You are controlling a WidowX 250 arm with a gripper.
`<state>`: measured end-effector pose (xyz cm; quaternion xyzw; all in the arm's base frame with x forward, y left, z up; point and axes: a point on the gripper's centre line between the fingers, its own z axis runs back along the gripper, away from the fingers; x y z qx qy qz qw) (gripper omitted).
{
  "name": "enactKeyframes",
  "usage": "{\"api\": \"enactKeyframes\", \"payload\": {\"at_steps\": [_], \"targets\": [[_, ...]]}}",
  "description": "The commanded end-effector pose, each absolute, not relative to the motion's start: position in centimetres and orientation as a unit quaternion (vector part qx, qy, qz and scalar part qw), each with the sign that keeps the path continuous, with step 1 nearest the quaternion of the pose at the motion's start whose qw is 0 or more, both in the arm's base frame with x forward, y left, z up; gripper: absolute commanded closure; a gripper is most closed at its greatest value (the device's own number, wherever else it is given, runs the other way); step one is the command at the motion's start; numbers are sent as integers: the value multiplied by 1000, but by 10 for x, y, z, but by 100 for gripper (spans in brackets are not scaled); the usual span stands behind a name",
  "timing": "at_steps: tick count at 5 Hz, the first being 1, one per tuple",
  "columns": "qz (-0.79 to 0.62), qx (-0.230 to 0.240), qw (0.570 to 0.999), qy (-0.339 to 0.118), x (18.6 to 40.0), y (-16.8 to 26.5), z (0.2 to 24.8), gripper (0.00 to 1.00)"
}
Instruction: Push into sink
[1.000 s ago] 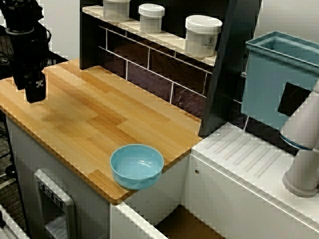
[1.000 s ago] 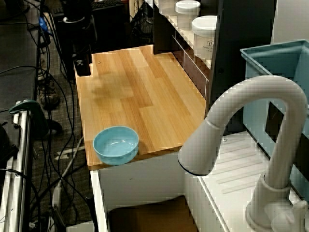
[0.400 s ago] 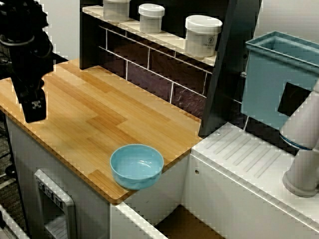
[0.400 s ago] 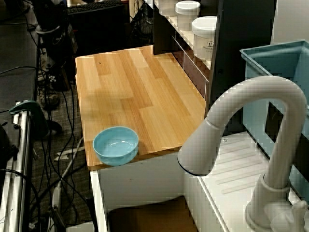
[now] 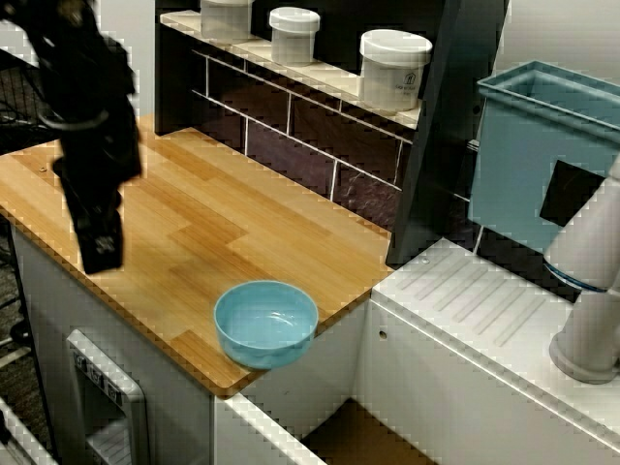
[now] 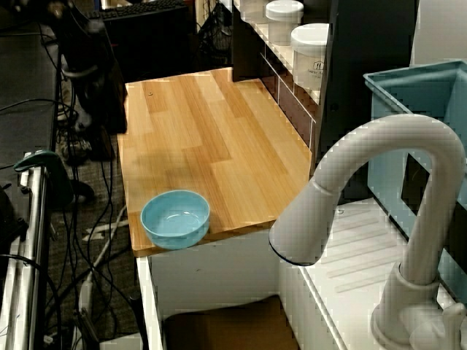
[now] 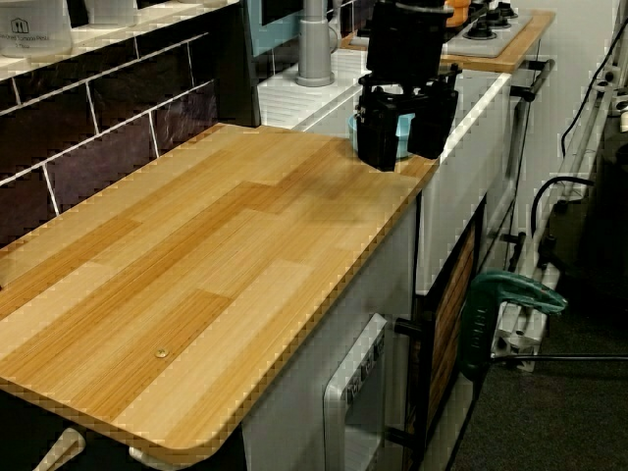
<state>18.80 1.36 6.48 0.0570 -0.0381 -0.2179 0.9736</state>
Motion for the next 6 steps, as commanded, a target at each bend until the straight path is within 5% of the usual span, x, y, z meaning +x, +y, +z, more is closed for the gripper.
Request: {"api": "enactKeyframes", "payload": {"at_steps": [1,6], "targets": [[-270,72,960,-34,191,-16,47,0],[-397,0,918,-12,218,-29,44,0]]}}
